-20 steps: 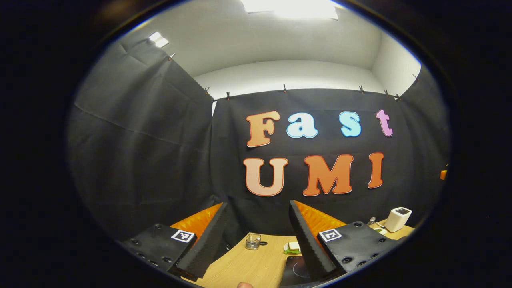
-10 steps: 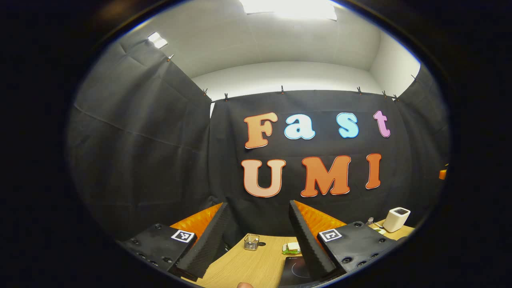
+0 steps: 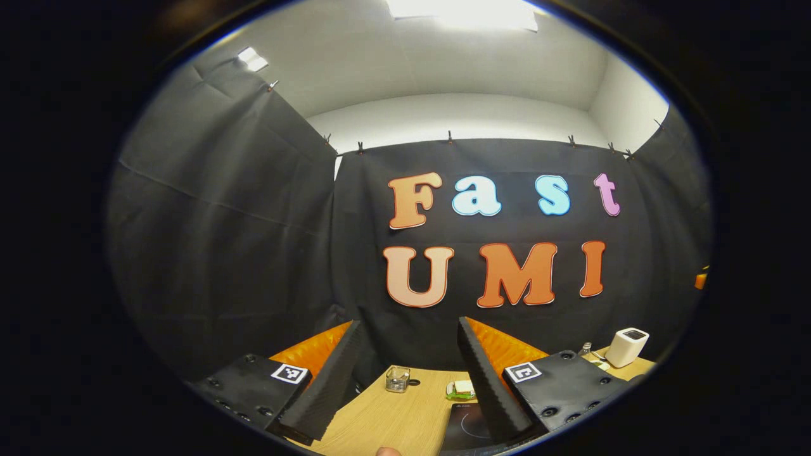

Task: First push the handle of the pot to place it horizontally, then grasp the pot with both hands and set it on the induction cooktop.

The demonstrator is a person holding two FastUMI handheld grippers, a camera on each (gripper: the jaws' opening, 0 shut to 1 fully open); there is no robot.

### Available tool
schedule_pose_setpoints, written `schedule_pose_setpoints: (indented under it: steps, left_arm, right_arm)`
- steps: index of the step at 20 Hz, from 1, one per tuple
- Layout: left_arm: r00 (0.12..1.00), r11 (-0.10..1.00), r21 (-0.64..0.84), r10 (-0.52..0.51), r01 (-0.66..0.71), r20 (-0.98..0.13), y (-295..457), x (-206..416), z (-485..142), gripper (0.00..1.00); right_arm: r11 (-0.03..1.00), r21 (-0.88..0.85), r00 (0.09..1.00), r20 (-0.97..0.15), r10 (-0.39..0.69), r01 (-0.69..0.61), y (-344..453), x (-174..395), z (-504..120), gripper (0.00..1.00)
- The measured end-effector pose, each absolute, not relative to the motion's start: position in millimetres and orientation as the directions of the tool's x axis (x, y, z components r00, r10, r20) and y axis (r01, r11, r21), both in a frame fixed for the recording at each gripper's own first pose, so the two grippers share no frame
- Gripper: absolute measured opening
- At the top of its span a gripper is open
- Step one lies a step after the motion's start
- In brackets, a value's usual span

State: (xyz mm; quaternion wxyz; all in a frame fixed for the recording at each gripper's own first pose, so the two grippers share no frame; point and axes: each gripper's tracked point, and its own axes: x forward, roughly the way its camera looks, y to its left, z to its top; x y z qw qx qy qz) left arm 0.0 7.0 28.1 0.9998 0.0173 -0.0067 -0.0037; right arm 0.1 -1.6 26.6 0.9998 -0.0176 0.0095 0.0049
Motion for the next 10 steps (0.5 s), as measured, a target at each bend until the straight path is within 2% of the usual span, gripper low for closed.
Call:
schedule_pose_setpoints:
  steps: [4,5,6,10]
  left_arm:
    - [1.0,0.999,0.035,-0.006,0.005,0.01,9,-1,27,0.97]
    - [1.0,0.999,0.035,-0.004,0.004,0.012,11,-2,28,0.97]
    - [1.0,0.999,0.035,-0.003,0.003,0.014,11,-3,28,0.97]
    - [1.0,0.999,0.033,-0.01,0.01,0.017,9,-7,29,0.97]
  right_arm:
    - [1.0,-0.017,1.0,-0.026,0.017,-0.017,-1,-3,20,0.39]
    - [1.0,-0.015,0.999,-0.029,0.017,-0.017,-1,-4,18,0.41]
    - [1.0,-0.014,0.999,-0.032,0.016,-0.016,-1,-5,15,0.3]
    - [0.999,-0.025,0.998,-0.065,0.025,-0.027,2,-10,-4,0.14]
